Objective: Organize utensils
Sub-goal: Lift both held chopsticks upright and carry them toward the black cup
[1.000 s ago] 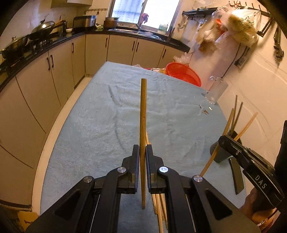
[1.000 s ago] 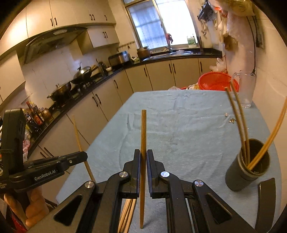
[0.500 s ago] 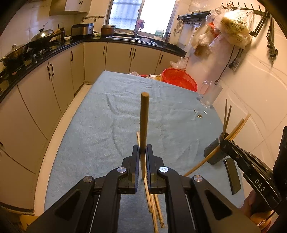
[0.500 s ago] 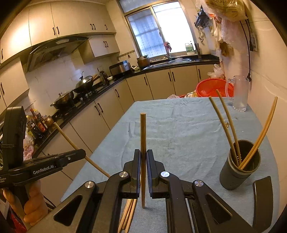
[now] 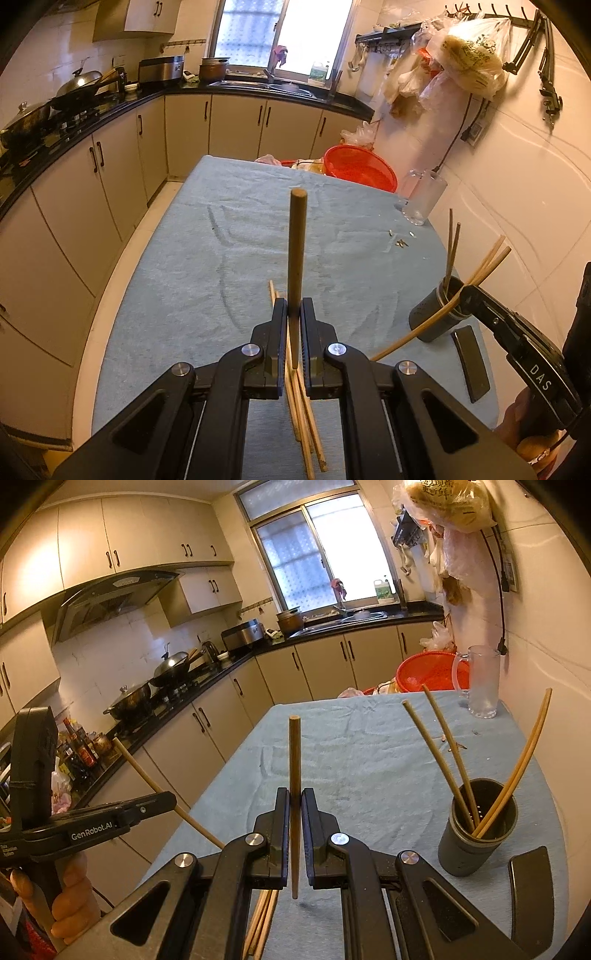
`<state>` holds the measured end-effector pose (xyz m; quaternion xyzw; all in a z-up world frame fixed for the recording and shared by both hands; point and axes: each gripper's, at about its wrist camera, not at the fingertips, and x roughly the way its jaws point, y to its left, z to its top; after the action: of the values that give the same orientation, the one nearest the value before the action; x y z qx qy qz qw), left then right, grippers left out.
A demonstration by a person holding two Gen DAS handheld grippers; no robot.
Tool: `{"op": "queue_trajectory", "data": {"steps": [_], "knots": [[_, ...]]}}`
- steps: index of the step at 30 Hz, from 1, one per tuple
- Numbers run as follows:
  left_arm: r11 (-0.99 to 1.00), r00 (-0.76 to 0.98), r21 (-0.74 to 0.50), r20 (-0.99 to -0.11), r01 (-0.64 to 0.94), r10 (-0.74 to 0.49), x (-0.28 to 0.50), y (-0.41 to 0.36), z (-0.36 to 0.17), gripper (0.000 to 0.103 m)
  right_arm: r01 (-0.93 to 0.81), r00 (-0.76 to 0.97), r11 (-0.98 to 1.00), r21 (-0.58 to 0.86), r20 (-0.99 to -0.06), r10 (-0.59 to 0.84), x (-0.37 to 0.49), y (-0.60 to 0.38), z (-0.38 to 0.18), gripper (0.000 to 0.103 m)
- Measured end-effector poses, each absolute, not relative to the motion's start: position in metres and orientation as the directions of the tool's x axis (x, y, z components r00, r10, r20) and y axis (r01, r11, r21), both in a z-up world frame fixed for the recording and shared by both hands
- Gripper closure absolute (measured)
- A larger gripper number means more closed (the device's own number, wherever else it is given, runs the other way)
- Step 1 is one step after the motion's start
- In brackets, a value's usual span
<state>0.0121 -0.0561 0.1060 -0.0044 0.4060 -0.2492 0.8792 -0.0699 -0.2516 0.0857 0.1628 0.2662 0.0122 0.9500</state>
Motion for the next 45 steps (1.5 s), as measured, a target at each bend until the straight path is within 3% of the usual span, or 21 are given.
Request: {"op": "queue_trajectory", "data": {"steps": [45], "knots": [[0.824, 0.546, -0.137, -0.687, 0.55, -0.479, -0.014, -0.115, 0.142, 0.097, 0.122, 0.921, 0.922, 0.368, -0.388, 0.032, -0.13, -0.305, 0.129, 0.096]]}}
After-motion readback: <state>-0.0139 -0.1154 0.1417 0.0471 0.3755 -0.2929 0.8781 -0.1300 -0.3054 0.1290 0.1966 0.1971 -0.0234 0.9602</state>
